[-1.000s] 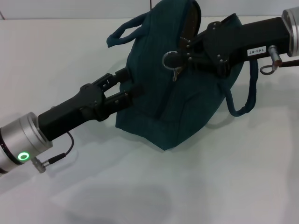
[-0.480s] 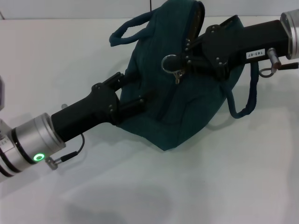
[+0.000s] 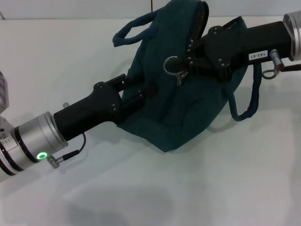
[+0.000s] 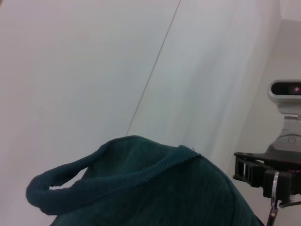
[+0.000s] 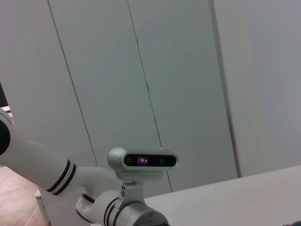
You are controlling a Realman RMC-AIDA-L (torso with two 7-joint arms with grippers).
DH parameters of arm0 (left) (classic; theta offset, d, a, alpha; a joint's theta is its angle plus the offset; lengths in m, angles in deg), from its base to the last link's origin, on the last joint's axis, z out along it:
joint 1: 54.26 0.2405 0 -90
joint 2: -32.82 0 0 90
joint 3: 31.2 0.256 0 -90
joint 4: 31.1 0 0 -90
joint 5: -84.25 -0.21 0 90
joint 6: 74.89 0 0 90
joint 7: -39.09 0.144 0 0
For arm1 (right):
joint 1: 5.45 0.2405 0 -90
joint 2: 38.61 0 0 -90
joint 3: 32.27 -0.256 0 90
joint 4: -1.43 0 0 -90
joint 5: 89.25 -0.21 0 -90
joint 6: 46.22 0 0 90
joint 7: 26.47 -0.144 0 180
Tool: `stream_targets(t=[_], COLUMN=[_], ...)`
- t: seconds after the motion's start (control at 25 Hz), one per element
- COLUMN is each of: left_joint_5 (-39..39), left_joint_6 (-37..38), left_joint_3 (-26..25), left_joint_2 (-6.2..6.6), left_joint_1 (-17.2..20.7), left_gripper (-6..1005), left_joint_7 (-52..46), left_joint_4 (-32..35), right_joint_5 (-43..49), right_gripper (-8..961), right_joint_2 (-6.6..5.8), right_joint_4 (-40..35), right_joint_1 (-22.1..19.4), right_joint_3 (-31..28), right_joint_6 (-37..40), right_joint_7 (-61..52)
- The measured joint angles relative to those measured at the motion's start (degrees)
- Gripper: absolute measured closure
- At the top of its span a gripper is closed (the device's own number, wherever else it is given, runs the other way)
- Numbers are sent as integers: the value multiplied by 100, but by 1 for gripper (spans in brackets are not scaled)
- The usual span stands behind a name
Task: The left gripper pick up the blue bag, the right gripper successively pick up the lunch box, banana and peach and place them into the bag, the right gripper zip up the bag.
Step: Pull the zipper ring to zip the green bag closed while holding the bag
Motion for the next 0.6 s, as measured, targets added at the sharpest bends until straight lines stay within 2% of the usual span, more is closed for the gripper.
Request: stream_targets(t=[0.28, 0.48, 0.6], left_joint_5=[14, 15, 15], left_joint_6=[0, 20, 31], left_joint_3=[-42, -43, -22], left_joint_2=[-5, -13, -14], left_joint_1=[5, -1, -1], left_gripper=[527, 739, 780], left_joint_7=[7, 9, 11], left_joint_4=[-3, -3, -3], right_joint_5=[0, 0, -31], right_gripper=[919, 919, 918], right_joint_2=[0, 0, 0], right_joint_4=[0, 0, 52], right_joint_1=[-11, -15, -26], right_joint_3=[0, -38, -71], right_joint_6=[-27, -39, -41], right_joint_7=[0, 1, -6])
